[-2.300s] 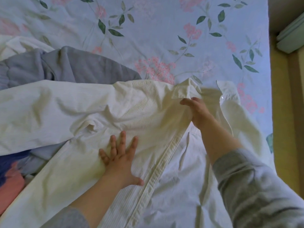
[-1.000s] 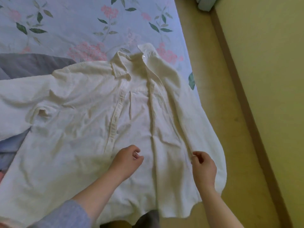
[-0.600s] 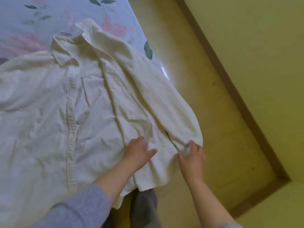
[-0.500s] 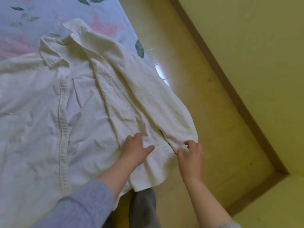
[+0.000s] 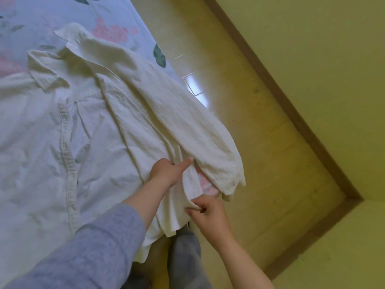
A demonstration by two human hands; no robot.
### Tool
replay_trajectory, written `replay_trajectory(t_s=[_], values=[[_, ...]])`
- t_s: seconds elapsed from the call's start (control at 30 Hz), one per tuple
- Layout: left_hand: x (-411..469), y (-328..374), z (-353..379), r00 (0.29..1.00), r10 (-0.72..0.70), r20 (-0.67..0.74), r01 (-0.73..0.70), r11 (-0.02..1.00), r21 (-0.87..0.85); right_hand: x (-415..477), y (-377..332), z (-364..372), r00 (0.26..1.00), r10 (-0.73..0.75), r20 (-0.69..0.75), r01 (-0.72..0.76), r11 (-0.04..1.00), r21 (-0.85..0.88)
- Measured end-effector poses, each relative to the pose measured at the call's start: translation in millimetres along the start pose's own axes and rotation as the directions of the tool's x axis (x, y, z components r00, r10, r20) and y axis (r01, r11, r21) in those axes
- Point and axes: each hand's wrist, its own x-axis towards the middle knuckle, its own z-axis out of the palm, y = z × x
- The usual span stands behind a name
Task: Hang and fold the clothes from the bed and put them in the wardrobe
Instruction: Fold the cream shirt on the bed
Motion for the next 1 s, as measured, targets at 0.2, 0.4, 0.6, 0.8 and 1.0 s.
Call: replay_trajectory(t_s=[0.2, 0.4, 0.6, 0.8, 1.0], values=[[-9, -30, -22, 0.997, 0.012, -0.082, -0.022, 0.993, -0.116, -17, -7, 6, 0.989, -0.018, 0.150, 0.032, 0.995, -0.090], [-17, -95, -77, 0.973, 0.000, -0.232, -0.017, 0.997, -0.072, -21, -11, 7, 0.996, 0.055, -0.076, -0.060, 0.996, -0.071], [-30, -163, -138, 0.950, -0.081, -0.300, 0.173, 0.940, 0.293, -15, -11, 28, 0.942, 0.128, -0.310, -0.226, 0.925, -0.305], [-52, -153, -116, 0.905, 0.136, -0.402, -0.004, 0.950, 0.311, -2, -16, 47, 0.916, 0.230, -0.330, -0.371, 0.801, -0.471], [-54, -151, -87, 0.937, 0.264, -0.228, -0.198, 0.940, 0.276, 8, -21, 58, 0.894, 0.260, -0.365, -0.412, 0.798, -0.441]])
